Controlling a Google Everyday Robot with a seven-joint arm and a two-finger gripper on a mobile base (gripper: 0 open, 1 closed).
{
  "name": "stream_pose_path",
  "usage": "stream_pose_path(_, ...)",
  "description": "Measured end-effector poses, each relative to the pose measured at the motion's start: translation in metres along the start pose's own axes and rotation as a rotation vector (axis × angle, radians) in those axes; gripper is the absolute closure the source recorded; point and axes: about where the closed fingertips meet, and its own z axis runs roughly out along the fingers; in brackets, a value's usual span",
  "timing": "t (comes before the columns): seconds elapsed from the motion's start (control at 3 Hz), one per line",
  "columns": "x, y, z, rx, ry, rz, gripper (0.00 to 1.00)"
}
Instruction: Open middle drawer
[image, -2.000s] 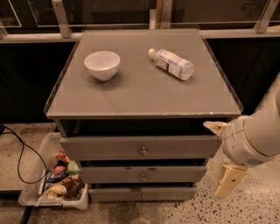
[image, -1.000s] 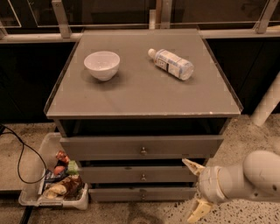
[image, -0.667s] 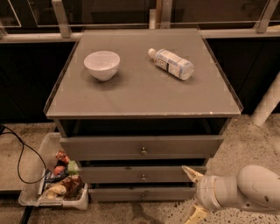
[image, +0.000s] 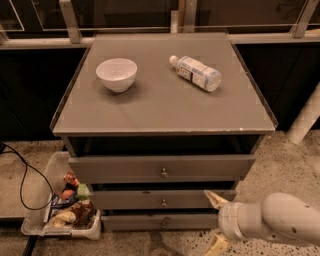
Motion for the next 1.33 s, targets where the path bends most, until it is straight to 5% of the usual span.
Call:
stream_pose_path(0.67,0.034,0.029,0.078,0.024,0.093,-0.054,0.0)
stream_pose_path(1.0,0.054,0.018,0.105,0.074,0.15,-0.088,0.0)
stream_pose_path(1.33,0.08,-0.042,0.1,0.217,0.203,-0.082,0.0)
